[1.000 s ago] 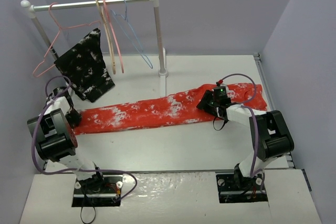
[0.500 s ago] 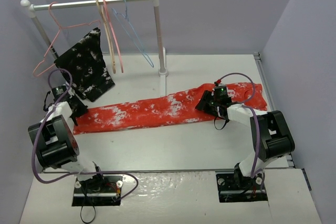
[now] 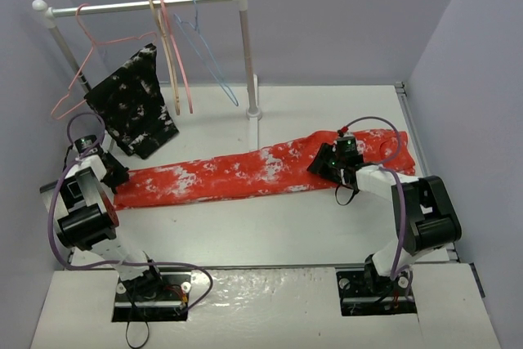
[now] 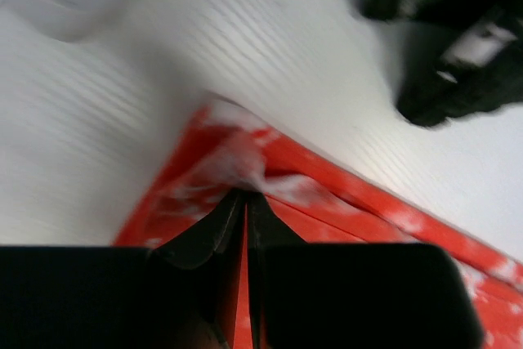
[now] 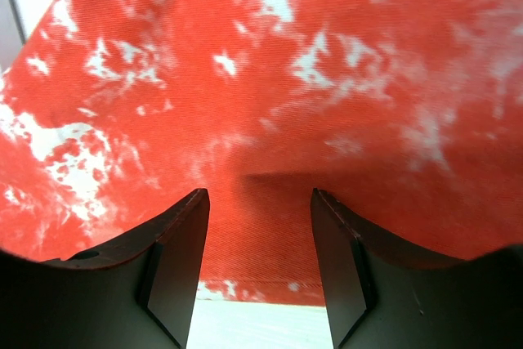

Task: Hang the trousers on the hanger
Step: Fold the trousers

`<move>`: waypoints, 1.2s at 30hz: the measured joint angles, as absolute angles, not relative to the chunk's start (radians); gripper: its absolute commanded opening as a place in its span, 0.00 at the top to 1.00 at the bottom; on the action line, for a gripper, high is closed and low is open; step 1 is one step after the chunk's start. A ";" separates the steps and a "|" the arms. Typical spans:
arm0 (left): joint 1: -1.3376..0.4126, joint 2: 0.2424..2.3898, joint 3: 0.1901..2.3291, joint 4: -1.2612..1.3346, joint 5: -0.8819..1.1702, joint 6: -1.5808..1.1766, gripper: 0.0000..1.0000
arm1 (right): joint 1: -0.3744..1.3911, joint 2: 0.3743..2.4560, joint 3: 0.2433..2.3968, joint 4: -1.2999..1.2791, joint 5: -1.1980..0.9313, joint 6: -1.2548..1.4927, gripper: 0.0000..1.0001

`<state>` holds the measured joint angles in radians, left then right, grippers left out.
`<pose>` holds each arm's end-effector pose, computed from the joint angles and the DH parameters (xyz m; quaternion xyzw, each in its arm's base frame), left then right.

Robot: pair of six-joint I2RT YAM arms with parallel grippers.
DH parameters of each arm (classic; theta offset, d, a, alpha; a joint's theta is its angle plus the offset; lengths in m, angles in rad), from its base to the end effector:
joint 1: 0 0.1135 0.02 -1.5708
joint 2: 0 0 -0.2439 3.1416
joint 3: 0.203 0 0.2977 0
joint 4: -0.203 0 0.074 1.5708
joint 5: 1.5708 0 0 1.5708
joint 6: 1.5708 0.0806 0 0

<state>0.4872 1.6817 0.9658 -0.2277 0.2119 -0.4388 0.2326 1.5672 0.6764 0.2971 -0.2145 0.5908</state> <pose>0.3579 0.1704 0.0861 -0.3933 0.8609 -0.0931 0.3091 0.3617 0.1033 0.0830 0.1070 0.8728 0.2734 0.3898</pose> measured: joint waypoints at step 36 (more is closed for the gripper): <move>0.538 1.738 1.083 -0.424 0.361 0.047 0.03 | 0.361 1.239 0.744 0.041 -0.163 0.368 0.25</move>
